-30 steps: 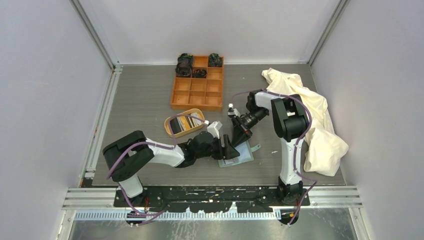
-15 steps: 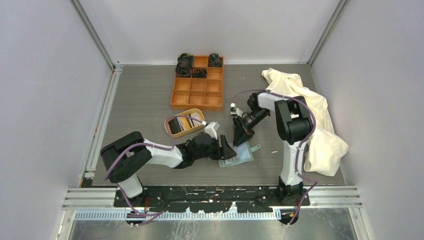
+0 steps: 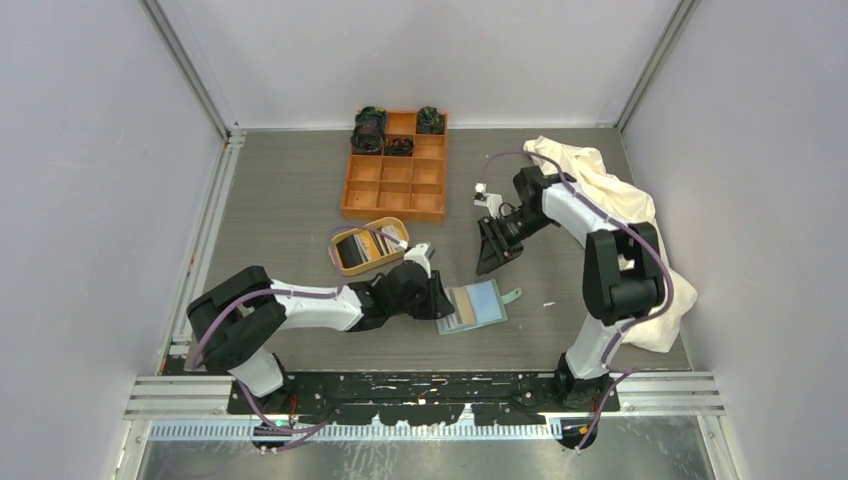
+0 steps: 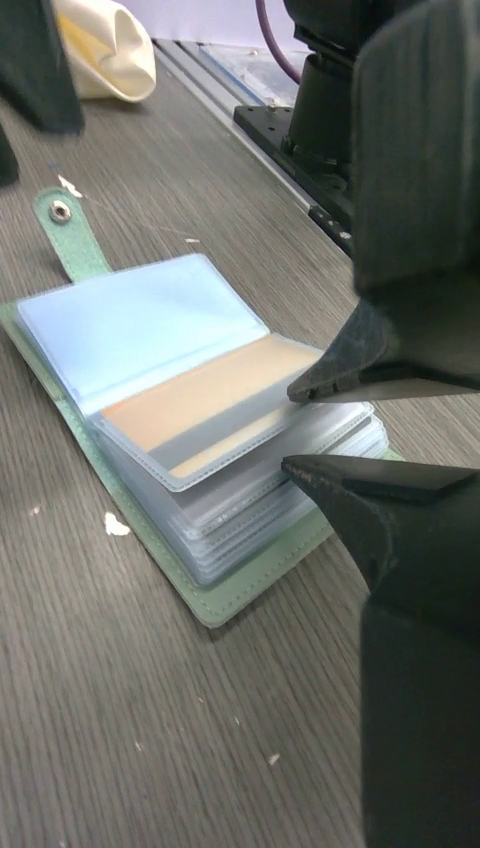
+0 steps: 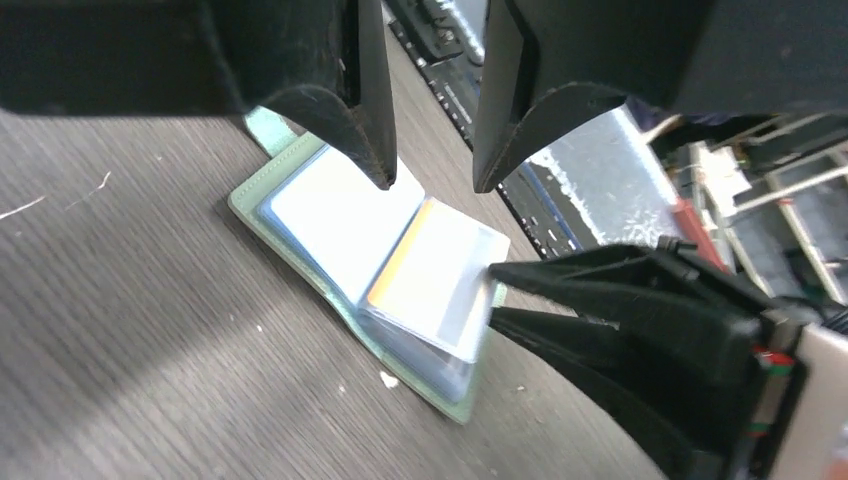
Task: Put the credit cards into the card holder
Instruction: Insert the credit card into the card holder.
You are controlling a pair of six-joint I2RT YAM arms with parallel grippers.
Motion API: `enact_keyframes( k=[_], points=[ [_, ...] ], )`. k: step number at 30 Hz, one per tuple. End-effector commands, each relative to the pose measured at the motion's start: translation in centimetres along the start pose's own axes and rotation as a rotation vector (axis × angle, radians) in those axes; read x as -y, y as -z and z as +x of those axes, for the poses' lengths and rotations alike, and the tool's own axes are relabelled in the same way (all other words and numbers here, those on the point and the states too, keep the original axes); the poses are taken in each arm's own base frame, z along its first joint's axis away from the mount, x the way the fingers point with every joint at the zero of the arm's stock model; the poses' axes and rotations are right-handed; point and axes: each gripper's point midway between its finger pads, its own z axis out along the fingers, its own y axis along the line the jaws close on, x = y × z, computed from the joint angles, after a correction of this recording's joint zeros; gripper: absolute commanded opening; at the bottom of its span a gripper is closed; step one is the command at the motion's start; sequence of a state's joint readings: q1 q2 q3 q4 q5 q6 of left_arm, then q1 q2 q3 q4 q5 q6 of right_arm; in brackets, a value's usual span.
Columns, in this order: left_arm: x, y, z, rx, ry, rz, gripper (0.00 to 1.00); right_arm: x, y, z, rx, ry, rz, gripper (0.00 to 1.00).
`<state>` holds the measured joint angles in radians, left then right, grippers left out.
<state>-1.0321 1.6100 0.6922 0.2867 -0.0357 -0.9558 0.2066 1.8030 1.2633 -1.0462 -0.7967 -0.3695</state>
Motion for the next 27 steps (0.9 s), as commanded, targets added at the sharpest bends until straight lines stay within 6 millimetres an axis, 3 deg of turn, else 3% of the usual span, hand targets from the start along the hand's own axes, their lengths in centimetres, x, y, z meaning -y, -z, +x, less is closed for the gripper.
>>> enact_keyframes(
  k=[1,3,6,10,12,17,22,27],
  points=[
    [-2.2,0.2,0.4,-0.054,-0.041,-0.104,0.22,-3.4,1.7,-0.9,0.143,0.293,-0.063,0.4],
    [-2.3,-0.2,0.7,-0.075,-0.034,-0.098,0.17,-4.8,1.5,0.1,0.184,0.463,-0.112,0.4],
    [-2.3,-0.4,0.8,-0.084,-0.03,-0.09,0.13,-5.2,0.1,1.7,0.204,0.684,-0.098,0.36],
    [-2.1,-0.1,0.6,-0.07,-0.03,-0.074,0.1,-2.3,-2.9,2.3,0.092,0.802,0.092,0.29],
    [-2.0,0.2,0.6,-0.061,-0.031,-0.062,0.1,-0.3,-3.8,1.9,0.021,0.809,0.205,0.25],
    [-0.8,1.4,-0.4,-0.004,-0.038,0.006,0.14,1.4,-5.6,2.0,-0.109,0.796,0.3,0.22],
    [-0.5,3.3,-1.7,0.075,-0.059,0.036,0.23,0.9,-7.5,2.1,-0.165,0.814,0.319,0.22],
    [-1.7,7.0,-3.6,0.197,-0.103,0.013,0.33,-0.2,-6.7,1.4,-0.173,0.759,0.312,0.25]
  ],
)
